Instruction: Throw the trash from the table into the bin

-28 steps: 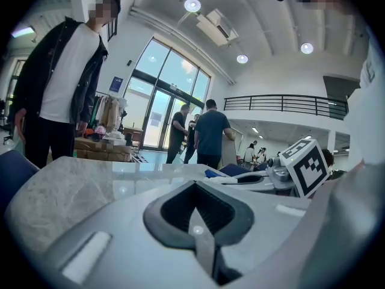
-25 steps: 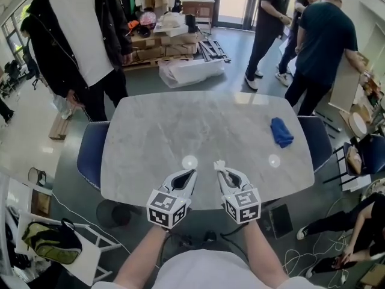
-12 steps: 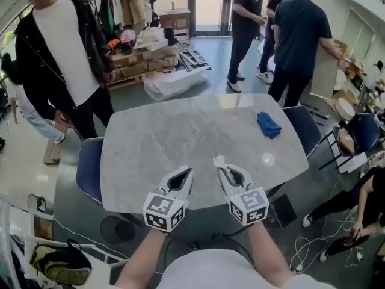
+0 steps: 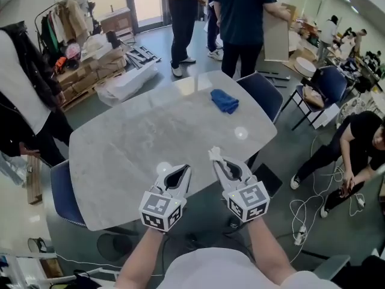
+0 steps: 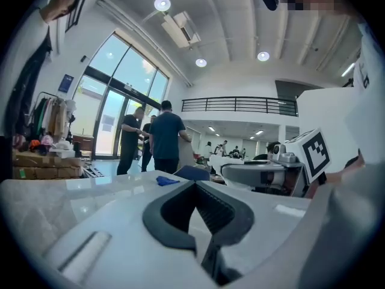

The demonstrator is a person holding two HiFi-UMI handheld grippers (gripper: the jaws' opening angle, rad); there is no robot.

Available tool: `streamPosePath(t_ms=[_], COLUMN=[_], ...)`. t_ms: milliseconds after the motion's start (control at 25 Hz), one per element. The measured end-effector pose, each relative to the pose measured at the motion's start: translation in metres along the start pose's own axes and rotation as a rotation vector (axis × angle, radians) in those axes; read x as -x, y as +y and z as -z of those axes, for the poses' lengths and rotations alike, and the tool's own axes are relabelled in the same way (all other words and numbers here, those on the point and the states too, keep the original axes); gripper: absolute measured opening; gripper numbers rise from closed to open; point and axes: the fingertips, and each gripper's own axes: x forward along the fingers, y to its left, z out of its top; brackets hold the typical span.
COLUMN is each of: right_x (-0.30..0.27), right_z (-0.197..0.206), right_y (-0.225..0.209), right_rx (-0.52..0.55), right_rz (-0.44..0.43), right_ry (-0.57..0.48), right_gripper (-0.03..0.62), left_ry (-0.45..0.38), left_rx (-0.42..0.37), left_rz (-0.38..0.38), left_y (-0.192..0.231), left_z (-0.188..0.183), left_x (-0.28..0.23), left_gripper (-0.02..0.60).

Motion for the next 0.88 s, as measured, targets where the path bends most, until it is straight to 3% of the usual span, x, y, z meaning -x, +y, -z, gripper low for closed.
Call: streamPosePath(t_ms=[200,440,880], right_x=[0.056,0.126,0.228], right_z=[0.02,0.048,0.155], right_y=[-0.069,-0.16,-0.312], right_rx=[-0.045,-0.097,-0.215], right_rz=[0.153,0.306,0.478], right_ry=[0.014,0.03,0.153], right_gripper=[0.052,0.052,0.052], left_ry=[0.025,0.066,0.206], left_rx=[-0.022,-0.026,-0.018], left_rz=[0.164,0.308,0.477], left_y=[-0.067,-0.153,-0.285], left_z=[0.001,0.014,0.088], left_x=[-0.062,-0.14,-0.278], left_gripper=[0.002,0.002,0.002])
